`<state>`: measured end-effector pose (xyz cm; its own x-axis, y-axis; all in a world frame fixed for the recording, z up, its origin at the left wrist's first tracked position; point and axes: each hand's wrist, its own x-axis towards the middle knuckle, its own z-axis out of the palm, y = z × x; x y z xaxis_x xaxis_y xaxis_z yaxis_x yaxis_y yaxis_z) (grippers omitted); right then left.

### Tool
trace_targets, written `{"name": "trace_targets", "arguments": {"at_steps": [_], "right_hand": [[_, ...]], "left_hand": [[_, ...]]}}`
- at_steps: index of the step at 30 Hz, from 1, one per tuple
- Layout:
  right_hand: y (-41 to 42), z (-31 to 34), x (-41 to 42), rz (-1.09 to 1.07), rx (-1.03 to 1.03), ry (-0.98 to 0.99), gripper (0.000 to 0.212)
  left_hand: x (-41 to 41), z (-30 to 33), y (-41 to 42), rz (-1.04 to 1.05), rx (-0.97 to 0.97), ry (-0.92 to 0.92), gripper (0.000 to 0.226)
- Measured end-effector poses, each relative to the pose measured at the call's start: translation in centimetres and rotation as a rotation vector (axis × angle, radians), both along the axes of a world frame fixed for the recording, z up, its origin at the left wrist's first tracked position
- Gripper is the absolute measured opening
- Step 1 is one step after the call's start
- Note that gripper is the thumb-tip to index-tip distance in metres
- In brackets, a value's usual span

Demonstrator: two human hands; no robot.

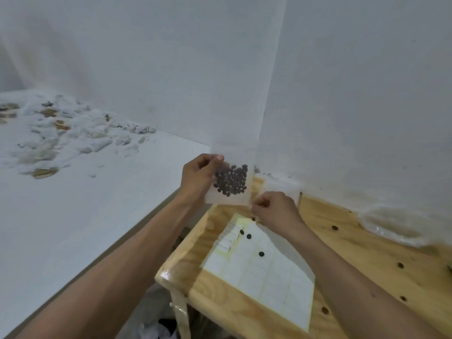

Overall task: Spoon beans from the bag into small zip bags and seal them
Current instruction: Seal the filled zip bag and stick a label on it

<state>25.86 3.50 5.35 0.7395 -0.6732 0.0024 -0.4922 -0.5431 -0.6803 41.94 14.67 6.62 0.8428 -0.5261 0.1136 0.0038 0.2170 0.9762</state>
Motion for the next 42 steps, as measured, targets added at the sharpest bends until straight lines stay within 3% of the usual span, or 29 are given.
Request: {"name": "trace_targets", "arguments": {"at_steps": [5,10,13,16,21,27,37,42], "right_hand": [[1.7,-2.3,1.5,0.006,-0.13,0.294,0.031],[2.3,-1.8,2.5,-0.095,-0.036,0.339,0.028],[2.6,-1.7,2.8,-0.092,0.003,0.329,0.018],[2.6,-2.1,2.7,-0.063,0.026,0.303,0.021],[1.4,-1.7,1.7,0.013,0.096,0.175,0.039],[0.3,2.8,-1.4,-0.018,0.164,-0.14,0.006],[-3.0,5.5,-4.0,-0.144,0.006,-0.488,0.002],[-4.2,5.7,-5.4,-0.198,-0.05,-0.537,0.002]], "left_hand": [[0.7,-0.6,2.1,0.043,-0.007,0.009,0.014],[0.7,-1.0,2.9,0.036,-0.011,0.022,0.012],[0.7,-1.2,3.1,0.025,-0.007,0.023,0.011],[0.6,-1.3,3.1,0.026,0.008,0.019,0.012],[0.5,-1.5,2.7,0.033,0.031,0.031,0.011],[-1.1,-1.0,0.9,-0.048,0.045,0.069,0.018],[-7.1,0.6,-3.8,-0.248,0.046,0.039,0.021],[-9.2,1.9,-5.3,-0.293,0.042,0.028,0.023]]}}
